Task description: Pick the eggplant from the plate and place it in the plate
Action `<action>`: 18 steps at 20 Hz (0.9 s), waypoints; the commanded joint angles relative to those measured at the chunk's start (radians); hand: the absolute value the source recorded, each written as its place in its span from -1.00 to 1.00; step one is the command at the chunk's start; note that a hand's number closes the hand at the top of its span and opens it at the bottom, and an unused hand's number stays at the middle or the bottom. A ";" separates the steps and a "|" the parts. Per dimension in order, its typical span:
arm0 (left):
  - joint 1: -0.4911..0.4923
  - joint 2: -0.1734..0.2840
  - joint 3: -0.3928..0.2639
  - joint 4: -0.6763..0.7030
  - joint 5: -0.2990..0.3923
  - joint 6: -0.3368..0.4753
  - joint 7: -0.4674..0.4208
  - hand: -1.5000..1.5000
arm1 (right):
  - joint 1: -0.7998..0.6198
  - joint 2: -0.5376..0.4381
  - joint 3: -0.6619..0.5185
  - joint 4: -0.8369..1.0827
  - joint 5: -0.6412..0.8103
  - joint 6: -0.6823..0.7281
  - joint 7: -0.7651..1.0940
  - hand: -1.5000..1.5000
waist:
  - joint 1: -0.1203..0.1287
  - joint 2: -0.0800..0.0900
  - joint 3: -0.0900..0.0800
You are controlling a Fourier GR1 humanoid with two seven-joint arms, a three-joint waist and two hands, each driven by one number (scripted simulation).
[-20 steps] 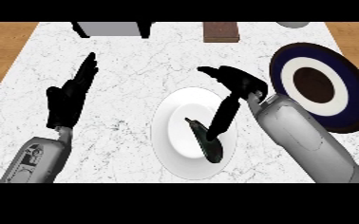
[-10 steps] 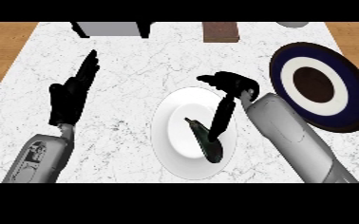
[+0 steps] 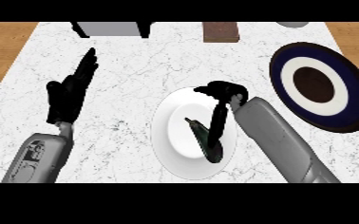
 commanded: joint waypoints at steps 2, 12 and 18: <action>0.019 -0.025 0.008 -0.023 -0.017 -0.002 0.022 0.00 | 0.112 0.045 0.045 0.036 0.121 -0.024 -0.096 -1.00 | -0.002 -0.001 0.000; 0.008 -0.075 0.042 0.075 -0.066 -0.027 -0.067 0.00 | 0.123 0.092 -0.029 0.111 0.219 0.029 -0.136 -1.00 | -0.006 0.001 0.000; 0.040 -0.083 0.034 -0.052 -0.083 -0.020 0.029 0.00 | 0.205 0.095 0.014 0.059 0.346 -0.047 -0.232 1.00 | -0.003 -0.001 0.000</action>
